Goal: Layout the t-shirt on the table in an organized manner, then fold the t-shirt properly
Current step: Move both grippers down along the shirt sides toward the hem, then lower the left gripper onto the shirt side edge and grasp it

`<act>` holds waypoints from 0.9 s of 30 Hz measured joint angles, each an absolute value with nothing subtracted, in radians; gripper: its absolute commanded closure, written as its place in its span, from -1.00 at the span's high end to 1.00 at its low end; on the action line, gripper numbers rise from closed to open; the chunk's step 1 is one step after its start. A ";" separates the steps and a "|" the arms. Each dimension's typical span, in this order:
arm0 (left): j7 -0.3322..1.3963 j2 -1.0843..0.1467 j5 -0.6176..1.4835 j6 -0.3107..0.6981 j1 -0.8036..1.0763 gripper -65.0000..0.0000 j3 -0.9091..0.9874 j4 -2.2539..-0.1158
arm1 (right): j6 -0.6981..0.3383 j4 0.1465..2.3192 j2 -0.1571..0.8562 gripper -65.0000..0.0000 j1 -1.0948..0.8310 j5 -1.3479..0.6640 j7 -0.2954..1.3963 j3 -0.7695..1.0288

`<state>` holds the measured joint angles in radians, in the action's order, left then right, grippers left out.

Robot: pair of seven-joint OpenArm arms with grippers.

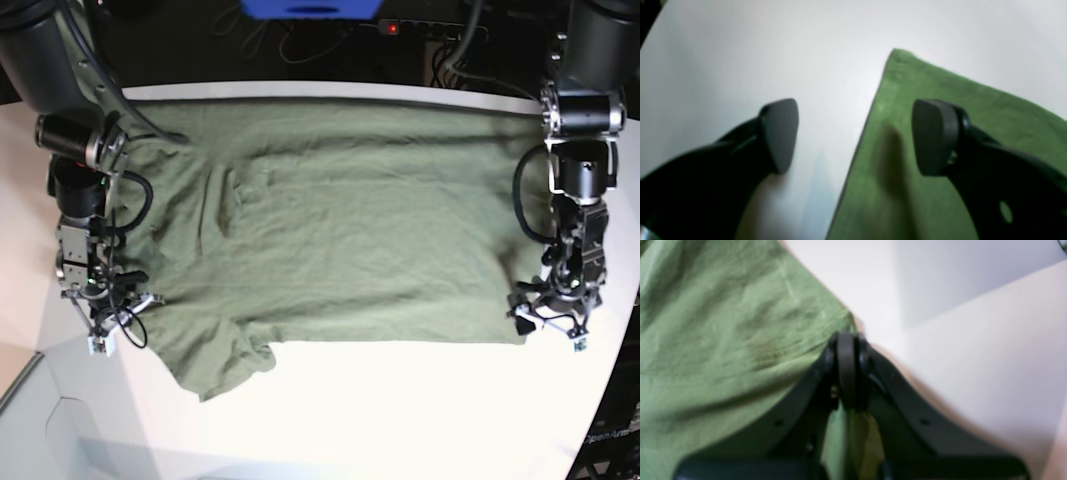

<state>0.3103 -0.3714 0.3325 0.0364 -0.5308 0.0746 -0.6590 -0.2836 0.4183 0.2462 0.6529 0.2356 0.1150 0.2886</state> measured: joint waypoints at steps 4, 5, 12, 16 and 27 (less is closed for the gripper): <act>0.269 -0.373 0.330 0.035 -0.558 0.59 0.039 -0.560 | -0.284 0.418 0.247 -1.00 0.653 0.236 0.114 0.289; 0.257 -0.374 0.331 0.038 -0.571 0.59 0.034 -0.523 | -0.283 0.418 0.246 -1.00 0.653 0.238 0.114 0.289; 0.125 -0.361 0.333 0.034 -0.626 0.59 -0.010 -0.355 | -0.283 0.418 0.247 -1.00 0.653 0.239 0.114 0.289; 0.129 -0.350 0.336 0.035 -0.630 0.59 -0.105 -0.379 | -0.284 0.419 0.247 -1.00 0.653 0.239 0.114 0.289; 0.160 -0.352 0.339 0.041 -0.626 0.58 -0.118 -0.469 | -0.283 0.419 0.247 -1.00 0.653 0.239 0.115 0.288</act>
